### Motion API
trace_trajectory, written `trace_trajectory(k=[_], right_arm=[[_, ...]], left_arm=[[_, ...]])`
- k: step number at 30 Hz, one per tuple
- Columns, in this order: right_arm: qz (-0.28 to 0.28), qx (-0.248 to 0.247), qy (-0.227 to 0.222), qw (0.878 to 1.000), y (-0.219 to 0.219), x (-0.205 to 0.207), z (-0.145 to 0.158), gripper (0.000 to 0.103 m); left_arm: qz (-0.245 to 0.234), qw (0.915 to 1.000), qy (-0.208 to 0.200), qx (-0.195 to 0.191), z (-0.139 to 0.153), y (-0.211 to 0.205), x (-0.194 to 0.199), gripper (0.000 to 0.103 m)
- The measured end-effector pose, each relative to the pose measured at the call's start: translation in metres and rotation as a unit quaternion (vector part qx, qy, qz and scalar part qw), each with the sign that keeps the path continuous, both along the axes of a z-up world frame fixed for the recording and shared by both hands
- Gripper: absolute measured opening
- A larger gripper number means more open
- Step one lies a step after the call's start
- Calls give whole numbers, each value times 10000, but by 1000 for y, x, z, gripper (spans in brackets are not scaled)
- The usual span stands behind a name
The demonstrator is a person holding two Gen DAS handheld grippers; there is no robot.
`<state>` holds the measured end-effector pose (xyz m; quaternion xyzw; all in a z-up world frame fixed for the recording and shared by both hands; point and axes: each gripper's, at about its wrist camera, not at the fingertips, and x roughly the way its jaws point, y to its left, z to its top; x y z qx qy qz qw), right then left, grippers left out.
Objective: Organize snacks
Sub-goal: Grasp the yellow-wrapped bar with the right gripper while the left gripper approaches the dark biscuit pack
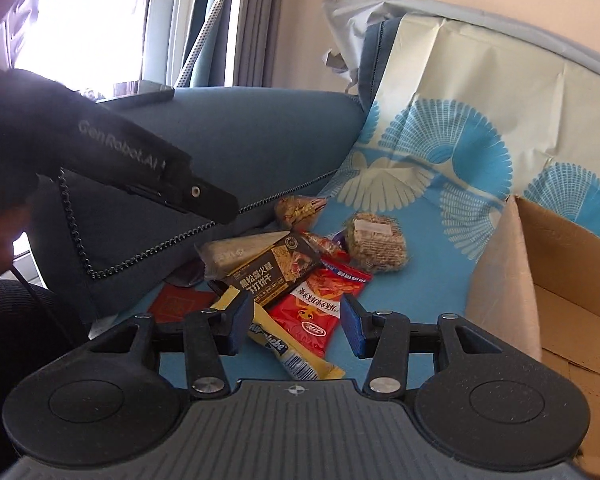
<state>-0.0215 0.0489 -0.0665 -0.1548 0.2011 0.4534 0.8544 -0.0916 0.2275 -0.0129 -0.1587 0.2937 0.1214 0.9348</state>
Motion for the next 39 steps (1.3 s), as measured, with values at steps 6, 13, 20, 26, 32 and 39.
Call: trace_trajectory(k=[6, 13, 20, 26, 32, 39], right_arm=[[159, -291, 46, 9994, 12, 12, -11, 51], [486, -609, -6, 9970, 21, 7, -23, 55], [600, -913, -26, 9940, 20, 3, -32, 29], [552, -840, -9, 9949, 7, -3, -22, 7], [364, -841, -70, 9958, 1, -10, -15, 7], [323, -826, -220, 9958, 9, -9, -16, 49]], left_arm=[[192, 9994, 91, -276, -5, 12, 5, 54], [216, 9993, 251, -145, -7, 6, 12, 57], [238, 9993, 277, -91, -7, 4, 15, 58], [265, 9994, 219, -53, -3, 1, 9, 60], [299, 9995, 48, -18, 9, -1, -4, 67], [275, 9996, 59, 27, 11, 0, -5, 68]])
